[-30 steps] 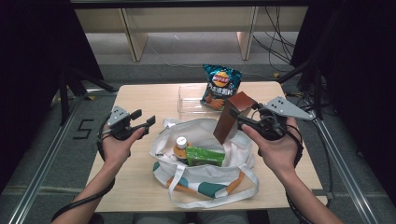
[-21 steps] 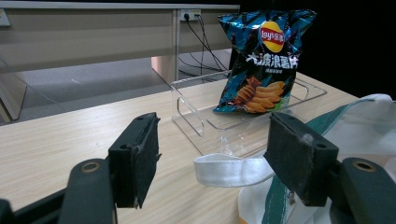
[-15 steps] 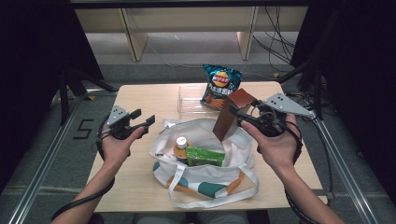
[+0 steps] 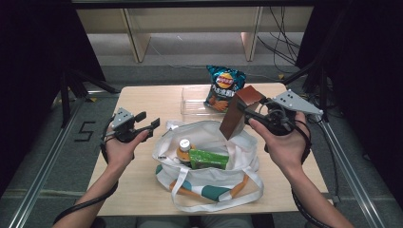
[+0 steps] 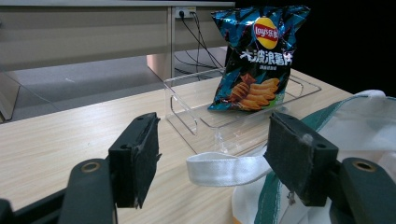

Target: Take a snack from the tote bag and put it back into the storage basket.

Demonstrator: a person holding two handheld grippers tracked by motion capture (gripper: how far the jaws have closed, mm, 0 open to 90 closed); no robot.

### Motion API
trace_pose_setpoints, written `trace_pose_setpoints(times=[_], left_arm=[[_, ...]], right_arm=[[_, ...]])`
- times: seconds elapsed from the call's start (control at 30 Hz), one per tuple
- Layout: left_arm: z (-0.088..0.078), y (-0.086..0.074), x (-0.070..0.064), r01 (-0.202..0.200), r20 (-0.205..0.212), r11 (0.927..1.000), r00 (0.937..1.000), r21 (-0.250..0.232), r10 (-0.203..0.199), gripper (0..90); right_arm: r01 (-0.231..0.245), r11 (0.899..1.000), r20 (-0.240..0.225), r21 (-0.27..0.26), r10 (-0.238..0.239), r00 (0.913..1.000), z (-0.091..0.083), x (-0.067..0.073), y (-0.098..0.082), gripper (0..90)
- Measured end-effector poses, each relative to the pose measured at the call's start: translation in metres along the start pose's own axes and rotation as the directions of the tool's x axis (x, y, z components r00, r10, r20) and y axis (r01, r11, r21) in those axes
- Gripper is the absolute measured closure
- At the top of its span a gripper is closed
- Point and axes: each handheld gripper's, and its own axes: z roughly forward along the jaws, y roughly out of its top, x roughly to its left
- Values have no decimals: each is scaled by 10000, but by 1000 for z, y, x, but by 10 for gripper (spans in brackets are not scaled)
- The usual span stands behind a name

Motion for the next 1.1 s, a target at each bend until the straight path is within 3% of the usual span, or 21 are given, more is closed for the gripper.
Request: trace_pose_setpoints(times=[0.23, 0.27, 0.57, 0.73, 0.8, 1.1], left_arm=[[0, 0, 0, 1, -3, 10000, 10000, -10, -1, 335], [0, 0, 0, 52, -11, 10000, 10000, -3, -52, 335], [-1, 1, 1, -104, 11, 9999, 9999, -39, 104, 335], [-1, 2, 0, 92, -24, 9999, 10000, -84, -93, 335], [-2, 3, 1, -28, 4, 9999, 10000, -120, 28, 335], [-4, 3, 1, 130, -36, 9998, 9999, -148, -131, 335]], right_arm=[[-14, 10000, 118, -17, 15, 9999, 1, -5, 1, 394], [-214, 9998, 170, 8, 213, 9996, 1, -4, 1, 394], [150, 9997, 292, -200, -144, 9995, 2, -7, 11, 394], [95, 9996, 376, -278, -85, 9993, 4, -10, 13, 394], [-34, 9996, 409, -275, 45, 9992, 5, -10, 16, 394], [141, 9990, 681, -420, -112, 9976, 9, -17, 22, 394]])
